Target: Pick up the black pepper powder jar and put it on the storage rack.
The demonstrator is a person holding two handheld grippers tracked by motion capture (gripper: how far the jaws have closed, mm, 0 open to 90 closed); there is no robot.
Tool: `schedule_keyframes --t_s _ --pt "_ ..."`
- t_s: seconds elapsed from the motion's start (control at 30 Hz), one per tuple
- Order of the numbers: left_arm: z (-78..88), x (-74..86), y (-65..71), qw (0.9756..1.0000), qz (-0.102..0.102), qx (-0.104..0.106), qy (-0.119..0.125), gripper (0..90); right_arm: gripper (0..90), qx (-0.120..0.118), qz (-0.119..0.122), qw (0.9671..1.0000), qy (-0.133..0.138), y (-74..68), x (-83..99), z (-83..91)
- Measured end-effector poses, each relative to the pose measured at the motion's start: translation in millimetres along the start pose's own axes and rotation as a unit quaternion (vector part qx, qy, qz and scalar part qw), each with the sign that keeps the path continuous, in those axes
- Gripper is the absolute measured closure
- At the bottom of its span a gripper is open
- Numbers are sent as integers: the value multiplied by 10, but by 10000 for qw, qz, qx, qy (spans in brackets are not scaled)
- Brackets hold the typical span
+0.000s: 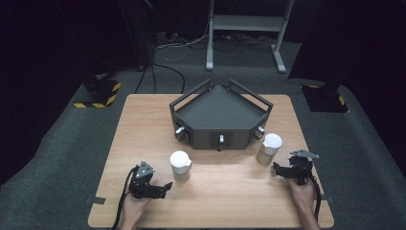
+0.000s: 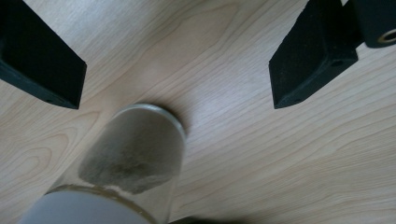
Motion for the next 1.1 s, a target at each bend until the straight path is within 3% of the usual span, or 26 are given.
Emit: schedule_keyframes --t_s 0.73,1.1 --pt "-255 -316 231 9997 -196 -107 -49 57 47 -1 7 10000 -4 -1 -1 -1" --pt "-320 -421 303 9995 -236 -197 86 118 47 -1 7 10000 -5 -1 -1 0"
Point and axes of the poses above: each handheld gripper's, and its own axes: z roughly backward along the jaws, x roughly out of its underside, y roughly to its right, the point moved 6 cm from there along -z, roughly forward along the jaws, and after that the axes turned 14 degrees about -y, right-handed, at the moved point
